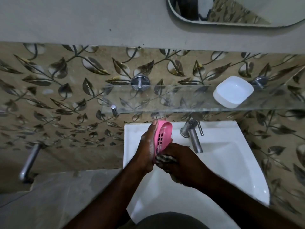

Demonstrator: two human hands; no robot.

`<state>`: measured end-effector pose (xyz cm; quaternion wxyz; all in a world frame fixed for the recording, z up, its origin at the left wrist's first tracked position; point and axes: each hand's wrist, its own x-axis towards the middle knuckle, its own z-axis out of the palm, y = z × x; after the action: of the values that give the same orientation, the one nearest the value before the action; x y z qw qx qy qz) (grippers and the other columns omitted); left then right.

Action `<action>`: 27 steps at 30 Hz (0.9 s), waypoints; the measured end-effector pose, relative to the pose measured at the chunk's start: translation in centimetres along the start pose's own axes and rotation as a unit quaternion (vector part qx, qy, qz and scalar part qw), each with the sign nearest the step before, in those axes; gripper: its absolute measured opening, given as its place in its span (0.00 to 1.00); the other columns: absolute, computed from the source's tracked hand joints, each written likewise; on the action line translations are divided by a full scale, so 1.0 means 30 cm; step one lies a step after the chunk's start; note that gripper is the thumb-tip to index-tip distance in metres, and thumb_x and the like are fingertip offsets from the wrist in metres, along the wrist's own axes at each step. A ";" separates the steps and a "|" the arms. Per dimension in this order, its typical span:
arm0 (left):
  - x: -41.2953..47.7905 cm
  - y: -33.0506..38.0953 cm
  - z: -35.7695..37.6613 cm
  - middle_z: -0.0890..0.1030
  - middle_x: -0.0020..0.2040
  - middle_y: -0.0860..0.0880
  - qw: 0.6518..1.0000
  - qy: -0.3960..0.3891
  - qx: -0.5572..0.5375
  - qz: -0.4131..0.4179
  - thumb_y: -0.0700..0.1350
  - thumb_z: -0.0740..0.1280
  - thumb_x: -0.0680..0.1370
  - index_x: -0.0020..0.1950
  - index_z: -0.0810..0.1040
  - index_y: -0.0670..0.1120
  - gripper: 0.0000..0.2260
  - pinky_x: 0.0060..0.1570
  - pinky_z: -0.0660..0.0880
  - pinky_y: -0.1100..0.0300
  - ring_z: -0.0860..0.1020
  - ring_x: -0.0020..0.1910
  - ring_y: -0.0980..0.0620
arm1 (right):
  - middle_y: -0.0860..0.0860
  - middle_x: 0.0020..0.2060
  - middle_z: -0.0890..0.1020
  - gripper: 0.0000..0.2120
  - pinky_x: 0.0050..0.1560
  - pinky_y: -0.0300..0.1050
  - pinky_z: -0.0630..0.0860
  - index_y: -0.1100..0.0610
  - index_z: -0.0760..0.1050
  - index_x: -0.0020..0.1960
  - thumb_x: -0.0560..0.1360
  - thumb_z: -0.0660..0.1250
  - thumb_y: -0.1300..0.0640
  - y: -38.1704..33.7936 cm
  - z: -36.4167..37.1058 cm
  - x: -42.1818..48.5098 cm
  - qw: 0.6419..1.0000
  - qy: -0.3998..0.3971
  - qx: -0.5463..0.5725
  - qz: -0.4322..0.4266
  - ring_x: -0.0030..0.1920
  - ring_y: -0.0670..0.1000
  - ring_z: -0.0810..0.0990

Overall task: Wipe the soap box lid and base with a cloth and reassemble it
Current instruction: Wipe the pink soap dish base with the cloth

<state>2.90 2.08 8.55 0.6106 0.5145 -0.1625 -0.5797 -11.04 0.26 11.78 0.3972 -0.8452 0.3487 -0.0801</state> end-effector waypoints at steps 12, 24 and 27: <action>-0.015 -0.020 0.032 0.84 0.49 0.36 0.999 0.028 -0.022 -0.030 0.62 0.62 0.74 0.52 0.82 0.45 0.22 0.46 0.80 0.51 0.83 0.45 0.41 | 0.40 0.41 0.81 0.08 0.40 0.35 0.78 0.53 0.80 0.48 0.71 0.75 0.55 0.050 -0.001 -0.028 0.999 0.032 0.014 -0.035 0.39 0.40 0.81; 0.016 -0.026 0.021 0.83 0.50 0.37 0.994 0.047 -0.091 -0.043 0.69 0.66 0.65 0.59 0.81 0.40 0.37 0.45 0.78 0.52 0.82 0.43 0.42 | 0.47 0.46 0.79 0.12 0.35 0.50 0.80 0.48 0.80 0.51 0.69 0.75 0.57 0.081 -0.013 0.001 0.959 0.033 -0.248 -0.135 0.42 0.52 0.82; 0.014 -0.018 0.031 0.83 0.52 0.36 0.995 0.040 -0.086 -0.032 0.71 0.65 0.63 0.62 0.79 0.40 0.41 0.37 0.79 0.57 0.83 0.39 0.45 | 0.49 0.37 0.81 0.07 0.33 0.43 0.77 0.50 0.79 0.39 0.71 0.75 0.59 -0.001 -0.044 0.014 1.000 -0.003 -0.021 -0.015 0.32 0.47 0.81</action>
<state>1.98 1.39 8.33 0.6398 0.4875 -0.0709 -0.5899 -11.27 -0.83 12.62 0.3792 -0.8587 0.3363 -0.0761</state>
